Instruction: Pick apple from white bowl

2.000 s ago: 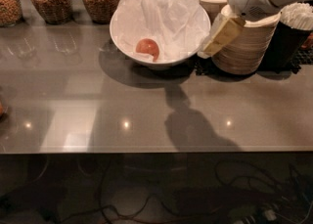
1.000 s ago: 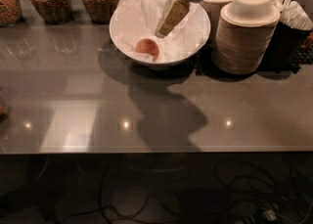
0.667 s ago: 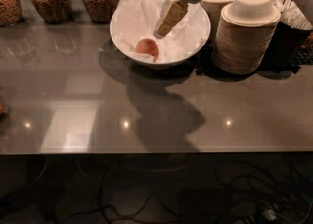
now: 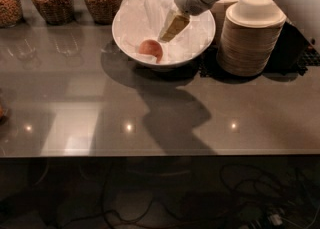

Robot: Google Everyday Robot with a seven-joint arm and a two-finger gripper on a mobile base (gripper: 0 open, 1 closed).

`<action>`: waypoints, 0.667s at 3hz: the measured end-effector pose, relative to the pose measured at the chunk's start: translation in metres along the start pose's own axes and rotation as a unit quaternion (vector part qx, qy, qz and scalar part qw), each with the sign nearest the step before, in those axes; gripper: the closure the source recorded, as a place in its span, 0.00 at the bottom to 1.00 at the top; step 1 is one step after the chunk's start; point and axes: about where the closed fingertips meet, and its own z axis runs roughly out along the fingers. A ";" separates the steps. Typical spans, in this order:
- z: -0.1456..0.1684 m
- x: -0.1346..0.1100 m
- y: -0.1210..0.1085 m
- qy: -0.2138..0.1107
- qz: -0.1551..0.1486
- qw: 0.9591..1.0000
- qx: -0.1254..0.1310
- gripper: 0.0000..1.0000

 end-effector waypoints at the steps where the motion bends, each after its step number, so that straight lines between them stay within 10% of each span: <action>1: 0.013 0.012 0.005 0.008 -0.009 1.000 -0.002 0.35; 2: 0.020 0.021 0.014 0.016 -0.012 1.000 -0.014 0.35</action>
Offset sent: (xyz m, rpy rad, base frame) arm 0.0093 -0.0138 -0.0458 -0.0748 0.0325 0.0047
